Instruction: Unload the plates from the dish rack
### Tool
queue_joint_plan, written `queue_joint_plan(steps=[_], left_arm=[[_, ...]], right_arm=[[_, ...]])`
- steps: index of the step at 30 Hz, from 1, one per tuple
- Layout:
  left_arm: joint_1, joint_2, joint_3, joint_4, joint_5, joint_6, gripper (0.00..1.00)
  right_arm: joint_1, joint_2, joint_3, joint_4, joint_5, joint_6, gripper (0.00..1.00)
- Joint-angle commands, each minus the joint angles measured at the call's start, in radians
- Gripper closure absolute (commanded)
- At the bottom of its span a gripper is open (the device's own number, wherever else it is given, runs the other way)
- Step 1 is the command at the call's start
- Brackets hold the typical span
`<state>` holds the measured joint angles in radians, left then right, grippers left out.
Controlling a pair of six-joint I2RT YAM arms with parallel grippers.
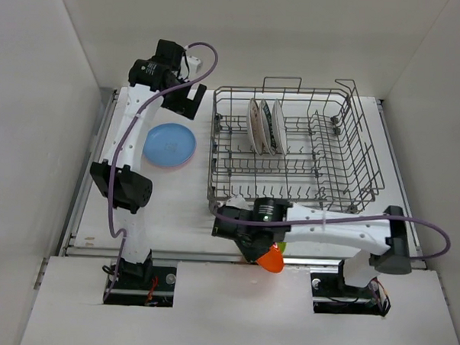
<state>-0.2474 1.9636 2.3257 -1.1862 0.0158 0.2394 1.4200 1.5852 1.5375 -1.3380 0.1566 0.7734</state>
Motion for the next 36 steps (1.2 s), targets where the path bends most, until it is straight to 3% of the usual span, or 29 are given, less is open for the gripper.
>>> queue_joint_plan(steps=[1,7,9,12,15,20,25,32,36], left_arm=[[-0.006,-0.048,0.032,0.0,0.003,0.023,0.0],[-0.024,-0.057,0.023,-0.02,-0.034,0.023,0.0],[-0.033,-0.057,0.023,-0.02,-0.043,0.023,0.0],[-0.033,-0.057,0.023,-0.02,-0.043,0.023,0.0],[-0.046,-0.057,0.023,-0.029,-0.043,0.023,0.0],[-0.107,-0.057,0.023,-0.02,-0.063,0.032,0.0],[-0.19,-0.057,0.034,0.1,-0.044,0.02,0.0],[-0.262,-0.02,0.034,0.305,0.131,-0.139,0.0],[-0.3,0.101,0.127,0.353,0.035,-0.235,0.03]], right_arm=[[-0.012,0.051,0.001,-0.043,0.157,0.04,1.0],[-0.059,0.142,-0.049,-0.009,0.293,0.017,0.97],[-0.07,0.165,-0.065,0.019,0.293,-0.012,0.8],[-0.07,0.186,-0.077,0.032,0.249,-0.032,0.39],[-0.07,0.156,-0.065,0.095,0.163,-0.098,0.22],[-0.07,0.038,0.067,0.128,0.152,-0.109,0.19],[-0.119,-0.132,0.107,0.264,0.152,-0.088,0.17],[-0.361,-0.323,0.047,0.211,0.36,0.09,0.16],[-0.487,-0.369,-0.011,0.175,0.454,0.177,0.16]])
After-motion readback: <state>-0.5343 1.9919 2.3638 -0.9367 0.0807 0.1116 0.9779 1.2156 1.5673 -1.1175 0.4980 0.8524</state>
